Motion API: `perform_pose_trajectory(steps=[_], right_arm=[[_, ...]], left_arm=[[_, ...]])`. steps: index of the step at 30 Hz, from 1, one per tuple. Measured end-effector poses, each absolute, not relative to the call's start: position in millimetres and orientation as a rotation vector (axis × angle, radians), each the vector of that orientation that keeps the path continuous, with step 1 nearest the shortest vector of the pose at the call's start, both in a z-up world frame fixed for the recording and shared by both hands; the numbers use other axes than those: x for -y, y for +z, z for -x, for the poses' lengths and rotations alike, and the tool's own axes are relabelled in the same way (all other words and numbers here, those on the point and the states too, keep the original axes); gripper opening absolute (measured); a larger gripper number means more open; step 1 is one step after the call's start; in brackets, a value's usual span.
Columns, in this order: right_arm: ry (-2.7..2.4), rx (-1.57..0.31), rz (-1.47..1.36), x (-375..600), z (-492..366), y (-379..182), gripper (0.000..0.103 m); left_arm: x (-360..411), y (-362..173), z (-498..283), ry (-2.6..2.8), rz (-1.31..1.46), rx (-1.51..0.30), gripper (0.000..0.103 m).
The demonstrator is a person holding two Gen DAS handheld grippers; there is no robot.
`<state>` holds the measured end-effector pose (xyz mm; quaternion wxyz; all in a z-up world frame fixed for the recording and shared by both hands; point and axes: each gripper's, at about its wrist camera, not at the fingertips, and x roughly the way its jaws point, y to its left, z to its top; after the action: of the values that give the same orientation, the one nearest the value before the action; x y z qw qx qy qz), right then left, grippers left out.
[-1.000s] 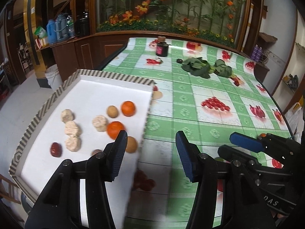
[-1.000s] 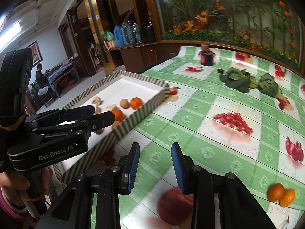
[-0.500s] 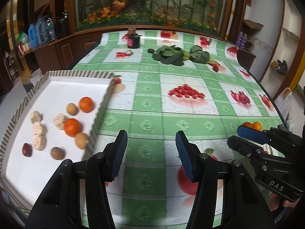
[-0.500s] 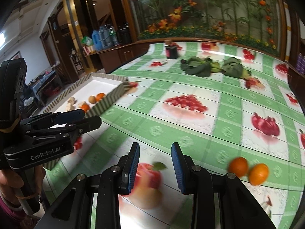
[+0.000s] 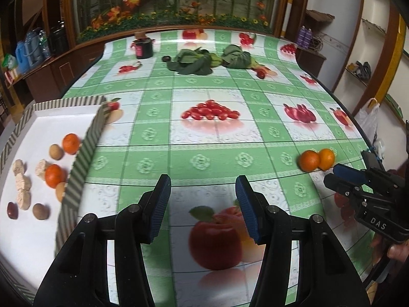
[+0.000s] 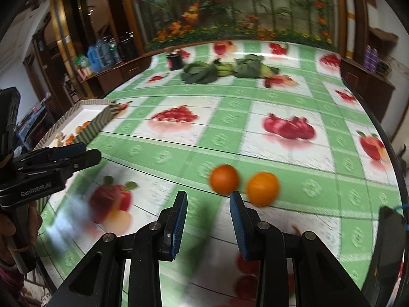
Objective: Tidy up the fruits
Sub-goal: 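Grasp an orange with the right tool while the left tool grasps a dark orange fruit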
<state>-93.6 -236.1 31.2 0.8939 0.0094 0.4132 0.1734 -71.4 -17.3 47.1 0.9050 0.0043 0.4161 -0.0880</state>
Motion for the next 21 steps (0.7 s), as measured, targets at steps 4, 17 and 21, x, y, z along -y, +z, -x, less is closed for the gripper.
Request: perform_pose_trajectory(steps=[4, 17, 21], right_arm=[[0.321, -0.863, -0.031, 253, 93, 28, 0.033], [0.295, -0.908, -0.018, 268, 69, 16, 0.035], [0.325, -0.911, -0.035, 267, 58, 15, 0.038]], left_arm=[[32, 45, 69, -0.217, -0.026, -0.872, 0.053], [78, 39, 61, -0.349, -0.086, -0.912, 0.052], [92, 37, 59, -0.379, -0.108, -0.924, 0.052]])
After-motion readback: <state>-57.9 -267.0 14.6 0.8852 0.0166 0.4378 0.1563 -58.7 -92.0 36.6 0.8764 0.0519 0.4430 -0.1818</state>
